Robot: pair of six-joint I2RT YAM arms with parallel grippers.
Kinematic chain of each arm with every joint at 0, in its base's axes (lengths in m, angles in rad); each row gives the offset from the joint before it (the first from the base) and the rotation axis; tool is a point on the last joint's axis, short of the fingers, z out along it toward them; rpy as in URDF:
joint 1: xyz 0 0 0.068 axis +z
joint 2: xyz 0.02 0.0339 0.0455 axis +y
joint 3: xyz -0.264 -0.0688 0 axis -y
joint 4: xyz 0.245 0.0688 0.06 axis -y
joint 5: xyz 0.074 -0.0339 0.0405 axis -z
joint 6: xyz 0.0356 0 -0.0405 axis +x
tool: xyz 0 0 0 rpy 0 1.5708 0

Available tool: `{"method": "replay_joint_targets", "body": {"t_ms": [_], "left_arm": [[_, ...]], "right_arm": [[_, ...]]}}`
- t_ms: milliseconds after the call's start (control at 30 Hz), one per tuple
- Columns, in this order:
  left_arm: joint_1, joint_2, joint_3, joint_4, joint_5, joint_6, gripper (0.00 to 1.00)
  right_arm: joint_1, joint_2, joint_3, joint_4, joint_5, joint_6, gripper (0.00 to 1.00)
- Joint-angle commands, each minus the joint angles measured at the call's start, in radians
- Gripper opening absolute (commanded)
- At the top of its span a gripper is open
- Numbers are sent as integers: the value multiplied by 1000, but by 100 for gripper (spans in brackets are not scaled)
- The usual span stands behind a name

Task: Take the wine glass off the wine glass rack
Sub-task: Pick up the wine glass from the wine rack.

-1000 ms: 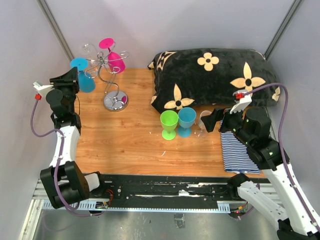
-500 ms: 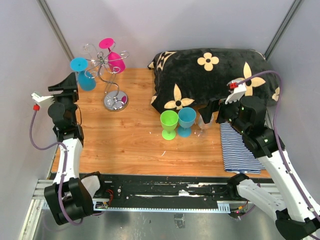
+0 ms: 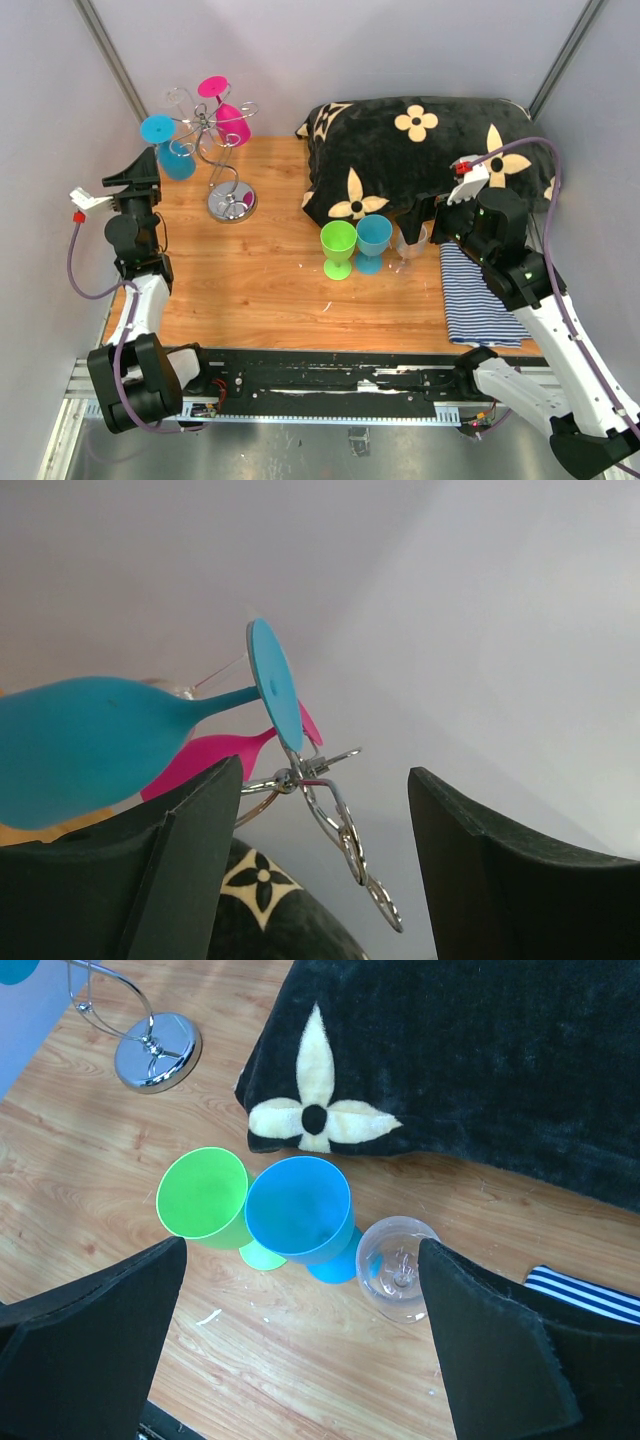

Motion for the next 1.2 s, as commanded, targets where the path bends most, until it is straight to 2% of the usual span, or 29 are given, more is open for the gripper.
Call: {"method": "replay_joint_targets", "body": {"t_ms": [0,133,400,533,767,933,1167], "left_arm": [[-5,0,7,52,-39,-38,72],[-5,-20,41,-54,-62,-21,74],[-7,38,92,-53,-52,-54,74],[-10,4,69,-78,-142,-43,75],[-10,17,128,-244,-138,-40,75],[-11,80,168,-244,-62,-62,75],[-13,110,142,-159,-73,-113,75]], "right_arm": [[-18,-11,51,26,24,1,100],[-18,-24,37,26,37,-13,100],[-18,-25,17,34,34,-71,99],[-18,-31,22,43,26,-101,99],[-18,-32,14,63,8,-139,98],[-18,-47,-7,77,-3,-145,98],[-18,-72,-24,83,-3,-148,98]]}}
